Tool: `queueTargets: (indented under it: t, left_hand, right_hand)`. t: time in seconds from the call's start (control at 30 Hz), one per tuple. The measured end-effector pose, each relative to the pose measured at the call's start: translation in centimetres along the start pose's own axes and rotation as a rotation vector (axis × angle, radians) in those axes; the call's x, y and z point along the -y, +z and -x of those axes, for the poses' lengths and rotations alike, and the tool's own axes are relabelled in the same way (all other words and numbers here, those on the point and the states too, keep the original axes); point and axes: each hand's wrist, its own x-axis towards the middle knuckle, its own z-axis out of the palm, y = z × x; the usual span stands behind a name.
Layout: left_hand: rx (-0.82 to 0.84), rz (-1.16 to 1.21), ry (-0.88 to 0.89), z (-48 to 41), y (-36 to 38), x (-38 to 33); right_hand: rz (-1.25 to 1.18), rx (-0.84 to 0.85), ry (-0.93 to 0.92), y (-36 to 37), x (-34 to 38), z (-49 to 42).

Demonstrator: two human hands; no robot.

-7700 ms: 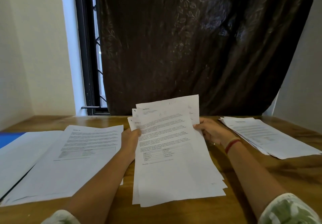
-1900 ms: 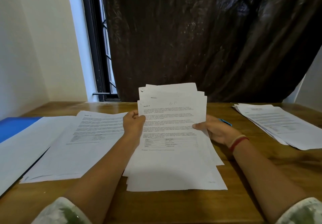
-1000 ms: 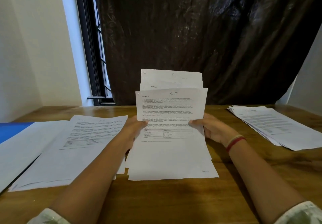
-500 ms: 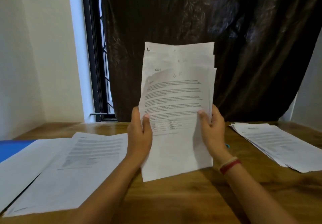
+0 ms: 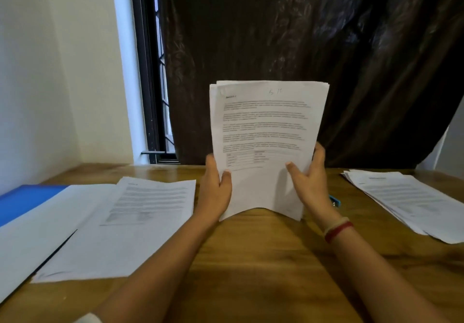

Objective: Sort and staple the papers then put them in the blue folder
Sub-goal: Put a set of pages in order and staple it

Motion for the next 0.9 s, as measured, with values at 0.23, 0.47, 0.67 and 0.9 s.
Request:
queueTargets:
  t: [0.23, 0.47, 0.67, 0.9]
  left_hand:
    - [0.025, 0.003, -0.064, -0.3, 0.2, 0.3]
    - [-0.050, 0.021, -0.098, -0.8, 0.2, 0.2]
    - [-0.010, -0.003, -0.149, -0.5, 0.4, 1.0]
    - [0.009, 0.001, -0.186, -0.4, 0.5, 1.7]
  right_hand:
    - [-0.033, -0.025, 0.111, -0.1, -0.6, -0.2]
    - [-0.003, -0.069, 0.087, 0.2, -0.4, -0.2]
    - [0.006, -0.073, 0.175, 0.6, -1.3, 0.5]
    - [0.031, -0.052, 0.229, 0.6, -1.9, 0.7]
